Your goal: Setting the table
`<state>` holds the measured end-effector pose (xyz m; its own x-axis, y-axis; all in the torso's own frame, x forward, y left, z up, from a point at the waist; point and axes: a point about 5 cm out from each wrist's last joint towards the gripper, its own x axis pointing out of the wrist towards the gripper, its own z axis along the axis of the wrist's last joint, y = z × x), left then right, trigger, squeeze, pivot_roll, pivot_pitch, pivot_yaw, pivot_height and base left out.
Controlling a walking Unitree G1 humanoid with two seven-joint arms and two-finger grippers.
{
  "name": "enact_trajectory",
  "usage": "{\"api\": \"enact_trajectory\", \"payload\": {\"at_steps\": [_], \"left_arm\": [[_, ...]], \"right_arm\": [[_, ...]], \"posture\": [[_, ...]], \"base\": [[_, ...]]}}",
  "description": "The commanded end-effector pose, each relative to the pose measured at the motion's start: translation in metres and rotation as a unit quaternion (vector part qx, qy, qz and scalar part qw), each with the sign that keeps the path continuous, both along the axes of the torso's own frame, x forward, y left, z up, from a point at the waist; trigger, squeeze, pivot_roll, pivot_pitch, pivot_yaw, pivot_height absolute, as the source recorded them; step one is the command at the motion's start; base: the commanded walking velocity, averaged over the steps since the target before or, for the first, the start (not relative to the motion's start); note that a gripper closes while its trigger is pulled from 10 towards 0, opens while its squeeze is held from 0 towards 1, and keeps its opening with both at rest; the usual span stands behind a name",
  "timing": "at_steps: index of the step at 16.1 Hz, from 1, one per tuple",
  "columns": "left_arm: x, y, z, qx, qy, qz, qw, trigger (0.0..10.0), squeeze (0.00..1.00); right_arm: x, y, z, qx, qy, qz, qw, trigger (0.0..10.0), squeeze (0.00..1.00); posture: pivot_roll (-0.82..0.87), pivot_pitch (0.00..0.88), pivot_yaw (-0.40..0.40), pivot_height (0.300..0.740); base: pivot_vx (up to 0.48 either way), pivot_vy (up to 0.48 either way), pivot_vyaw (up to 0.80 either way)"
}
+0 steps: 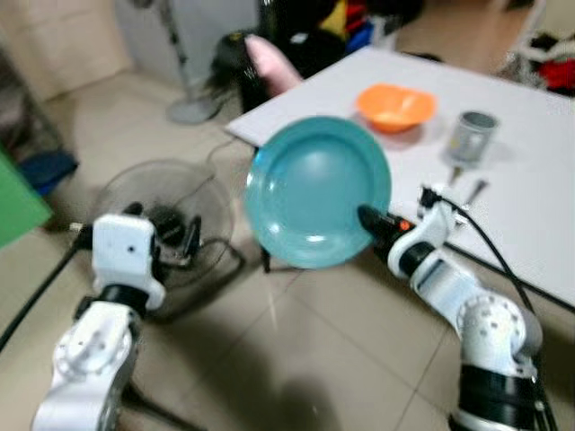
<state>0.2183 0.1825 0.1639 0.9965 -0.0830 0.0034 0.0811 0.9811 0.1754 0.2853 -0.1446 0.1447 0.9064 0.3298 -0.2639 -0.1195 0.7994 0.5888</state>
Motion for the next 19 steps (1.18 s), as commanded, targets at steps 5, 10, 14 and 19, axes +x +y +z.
{"api": "enact_trajectory", "payload": {"at_steps": [5,10,14,19], "left_arm": [[-0.002,-0.001,-0.002,0.002,0.009,-0.004,1.000,10.0,0.00],[-0.002,-0.002,-0.003,0.004,0.012,-0.011,1.000,10.0,0.00],[-0.004,-0.003,-0.005,0.004,0.017,-0.018,1.000,10.0,0.00],[-0.007,-0.005,-0.004,0.007,0.019,-0.042,0.999,10.0,0.00]], "right_arm": [[0.002,0.000,0.002,-0.007,-0.001,0.002,1.000,10.0,0.00],[0.002,0.002,0.001,-0.008,0.008,0.012,1.000,10.0,0.00],[-0.001,0.005,-0.001,0.000,0.017,0.026,1.000,10.0,0.00],[-0.005,0.013,-0.008,0.025,0.069,0.057,0.996,10.0,0.00]], "posture": [[-0.04,0.000,0.036,0.740],[-0.05,0.000,0.039,0.740],[-0.05,0.000,0.035,0.740],[-0.04,0.000,0.039,0.740]], "base": [[0.390,0.000,0.00],[0.389,0.000,-0.16],[0.390,0.000,-0.70],[0.198,0.000,0.00]]}}
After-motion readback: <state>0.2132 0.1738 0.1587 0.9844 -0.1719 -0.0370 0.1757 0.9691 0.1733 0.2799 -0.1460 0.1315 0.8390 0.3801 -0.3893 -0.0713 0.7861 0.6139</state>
